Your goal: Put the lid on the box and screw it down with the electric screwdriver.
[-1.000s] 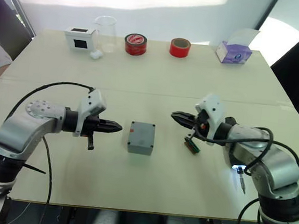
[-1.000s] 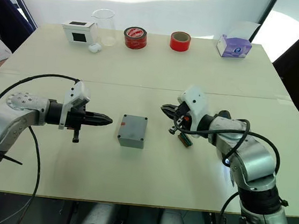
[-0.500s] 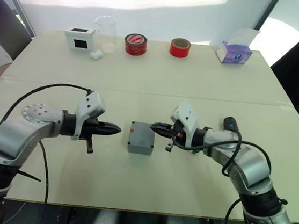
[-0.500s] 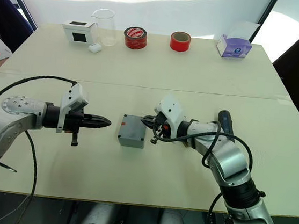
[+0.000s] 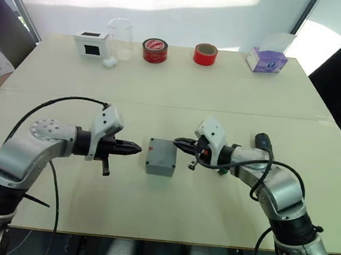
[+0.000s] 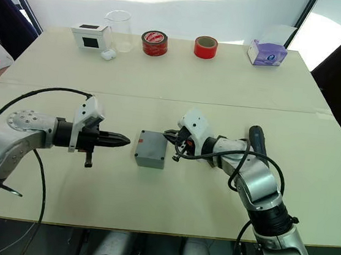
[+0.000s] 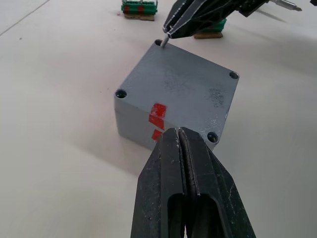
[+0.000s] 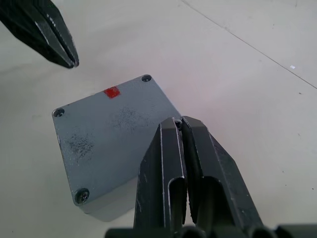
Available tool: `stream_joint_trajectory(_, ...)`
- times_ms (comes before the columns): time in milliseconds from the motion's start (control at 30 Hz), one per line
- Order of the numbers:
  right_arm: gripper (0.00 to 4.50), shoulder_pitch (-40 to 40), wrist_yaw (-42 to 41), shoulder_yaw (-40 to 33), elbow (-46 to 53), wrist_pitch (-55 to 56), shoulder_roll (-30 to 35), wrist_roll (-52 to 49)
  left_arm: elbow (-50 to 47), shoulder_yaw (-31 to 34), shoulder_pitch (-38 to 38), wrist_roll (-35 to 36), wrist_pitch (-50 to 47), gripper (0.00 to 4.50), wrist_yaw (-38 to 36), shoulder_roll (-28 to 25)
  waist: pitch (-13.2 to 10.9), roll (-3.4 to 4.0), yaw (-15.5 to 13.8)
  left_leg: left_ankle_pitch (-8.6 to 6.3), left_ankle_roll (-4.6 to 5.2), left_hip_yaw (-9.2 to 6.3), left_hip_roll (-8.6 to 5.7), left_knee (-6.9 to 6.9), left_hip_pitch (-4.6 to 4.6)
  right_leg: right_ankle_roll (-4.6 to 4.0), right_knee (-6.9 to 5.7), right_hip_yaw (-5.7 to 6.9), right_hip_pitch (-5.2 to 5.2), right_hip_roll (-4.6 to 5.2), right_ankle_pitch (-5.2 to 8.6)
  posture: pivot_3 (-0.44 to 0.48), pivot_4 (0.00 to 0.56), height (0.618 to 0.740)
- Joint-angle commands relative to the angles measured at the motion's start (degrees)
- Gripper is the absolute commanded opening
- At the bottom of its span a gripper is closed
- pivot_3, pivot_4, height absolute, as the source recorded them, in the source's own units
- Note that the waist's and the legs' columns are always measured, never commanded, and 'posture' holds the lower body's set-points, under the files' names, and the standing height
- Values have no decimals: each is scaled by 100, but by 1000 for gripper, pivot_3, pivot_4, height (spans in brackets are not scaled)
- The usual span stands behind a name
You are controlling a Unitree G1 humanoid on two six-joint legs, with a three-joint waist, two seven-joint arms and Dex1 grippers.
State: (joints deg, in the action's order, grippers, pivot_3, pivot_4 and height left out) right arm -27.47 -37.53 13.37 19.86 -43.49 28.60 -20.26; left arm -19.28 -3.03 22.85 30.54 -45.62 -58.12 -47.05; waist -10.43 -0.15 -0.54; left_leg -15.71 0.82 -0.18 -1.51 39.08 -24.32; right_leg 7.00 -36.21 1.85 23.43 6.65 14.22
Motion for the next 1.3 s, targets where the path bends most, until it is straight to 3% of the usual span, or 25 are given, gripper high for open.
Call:
stream_joint_trajectory(33, 83, -56, -9, -50, -5, 76, 4, 78, -108, 67, 78, 4, 117, 0, 5, -19, 0, 0, 0, 0, 0, 0, 0, 0, 0, 0, 0, 0, 0, 0, 0, 0, 150, 740)
stream_joint_trajectory(1133, 83, -141, 14, -74, -337, -89, -186, 162, 4, -45, 65, -40, 296, 0, 37, -6, 0, 0, -3, 0, 0, 0, 0, 0, 0, 0, 0, 0, 0, 0, 0, 0, 150, 740)
stream_joint_trajectory(1233, 839, -143, -49, -77, -356, -118, -127, 160, -31, -22, 40, -22, 285, 0, 50, -14, 0, 0, -2, 0, 0, 0, 0, 0, 0, 0, 0, 0, 0, 0, 0, 0, 150, 740)
stream_joint_trajectory(1300, 1657, -127, -97, -109, -333, -139, -64, 142, -66, -14, 22, -7, 269, 0, 67, -10, 0, 0, -1, 0, 0, 0, 0, 0, 0, 0, 0, 0, 0, 0, 0, 0, 150, 740)
